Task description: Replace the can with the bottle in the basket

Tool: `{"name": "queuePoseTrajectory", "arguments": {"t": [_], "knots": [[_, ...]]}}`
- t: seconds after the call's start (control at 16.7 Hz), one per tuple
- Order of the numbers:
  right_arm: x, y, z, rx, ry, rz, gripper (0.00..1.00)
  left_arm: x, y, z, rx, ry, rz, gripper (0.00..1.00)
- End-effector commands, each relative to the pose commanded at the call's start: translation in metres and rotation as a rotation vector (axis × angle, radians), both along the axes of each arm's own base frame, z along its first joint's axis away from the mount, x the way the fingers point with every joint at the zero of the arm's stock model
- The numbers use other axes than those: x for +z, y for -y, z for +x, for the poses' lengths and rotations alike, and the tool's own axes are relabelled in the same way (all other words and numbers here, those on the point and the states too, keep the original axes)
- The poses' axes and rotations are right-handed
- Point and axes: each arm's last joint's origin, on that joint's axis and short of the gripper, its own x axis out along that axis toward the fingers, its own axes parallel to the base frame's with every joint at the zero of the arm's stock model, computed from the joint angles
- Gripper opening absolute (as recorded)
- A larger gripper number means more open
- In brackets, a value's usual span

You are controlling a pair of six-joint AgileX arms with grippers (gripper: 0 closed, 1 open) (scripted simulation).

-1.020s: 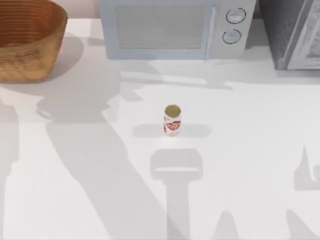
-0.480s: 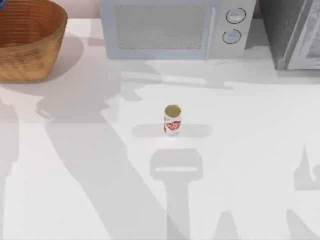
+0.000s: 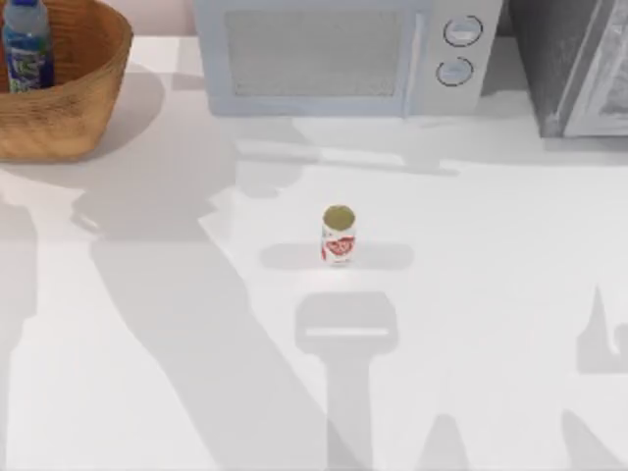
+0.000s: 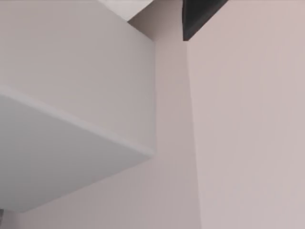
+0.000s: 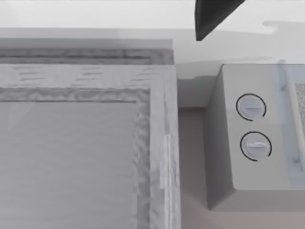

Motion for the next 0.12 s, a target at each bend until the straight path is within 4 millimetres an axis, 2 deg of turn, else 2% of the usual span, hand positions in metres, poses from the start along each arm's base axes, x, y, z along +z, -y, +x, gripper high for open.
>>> {"name": "queuePoseTrajectory", "arguments": {"t": [0.12], "knots": [[0.0000,0.0000,0.0000,0.000,0.000,0.000,1.00,0.0000,0.0000,0.0000,0.000,0.000,0.000,1.00]]}}
